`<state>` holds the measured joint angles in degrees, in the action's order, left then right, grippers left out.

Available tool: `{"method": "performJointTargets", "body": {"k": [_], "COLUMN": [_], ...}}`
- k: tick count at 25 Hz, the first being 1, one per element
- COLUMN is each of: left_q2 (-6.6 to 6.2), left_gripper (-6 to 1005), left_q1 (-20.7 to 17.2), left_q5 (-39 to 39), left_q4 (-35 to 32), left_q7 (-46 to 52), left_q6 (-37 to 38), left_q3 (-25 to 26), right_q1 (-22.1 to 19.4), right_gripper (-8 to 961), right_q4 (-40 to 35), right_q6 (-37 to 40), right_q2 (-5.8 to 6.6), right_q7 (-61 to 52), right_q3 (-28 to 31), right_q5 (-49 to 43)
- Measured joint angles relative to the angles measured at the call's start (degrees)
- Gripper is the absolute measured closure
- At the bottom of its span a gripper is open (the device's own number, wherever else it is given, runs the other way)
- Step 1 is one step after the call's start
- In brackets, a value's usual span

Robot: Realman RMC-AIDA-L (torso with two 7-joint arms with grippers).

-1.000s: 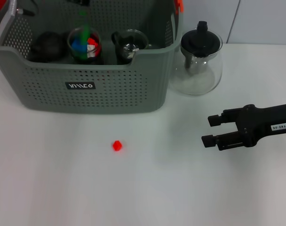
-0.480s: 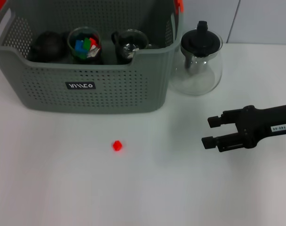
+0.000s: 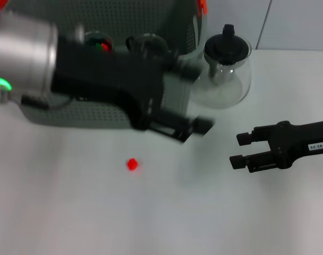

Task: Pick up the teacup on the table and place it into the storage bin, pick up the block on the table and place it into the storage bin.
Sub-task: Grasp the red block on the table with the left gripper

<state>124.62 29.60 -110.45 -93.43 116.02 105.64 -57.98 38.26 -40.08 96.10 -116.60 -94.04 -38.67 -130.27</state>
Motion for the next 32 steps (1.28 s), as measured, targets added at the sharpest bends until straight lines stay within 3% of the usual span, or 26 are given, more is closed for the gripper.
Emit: {"method": "performJointTargets", "body": {"k": [7, 9, 23, 32], "left_q2": [-0.31, -0.33, 0.15, 0.18], "left_gripper": [109, 109, 128, 152], "left_q1": [2.9, 3.6, 5.1, 6.0], "left_q5": [-18.8, -22.8, -42.3, -43.7], "left_q4": [18.0, 19.8, 25.5, 26.7], "left_q7": [0.5, 1.8, 16.4, 20.2], "left_q6": [-5.3, -8.1, -28.0, -30.0], "left_q3": [-5.0, -6.8, -24.1, -26.4], "right_q1": [-0.5, -0.6, -0.7, -0.7], "right_gripper": [131, 131, 131, 131], "right_q4": [0.1, 0.1, 0.1, 0.1], "right_q6": [-0.4, -0.5, -0.5, -0.3], "right_q2": [-0.35, -0.36, -0.55, -0.47], "right_q7": [0.0, -0.1, -0.3, -0.1], "right_q3": [0.0, 0.0, -0.1, 0.0], "right_q5": [0.0, 0.0, -0.3, -0.1]}}
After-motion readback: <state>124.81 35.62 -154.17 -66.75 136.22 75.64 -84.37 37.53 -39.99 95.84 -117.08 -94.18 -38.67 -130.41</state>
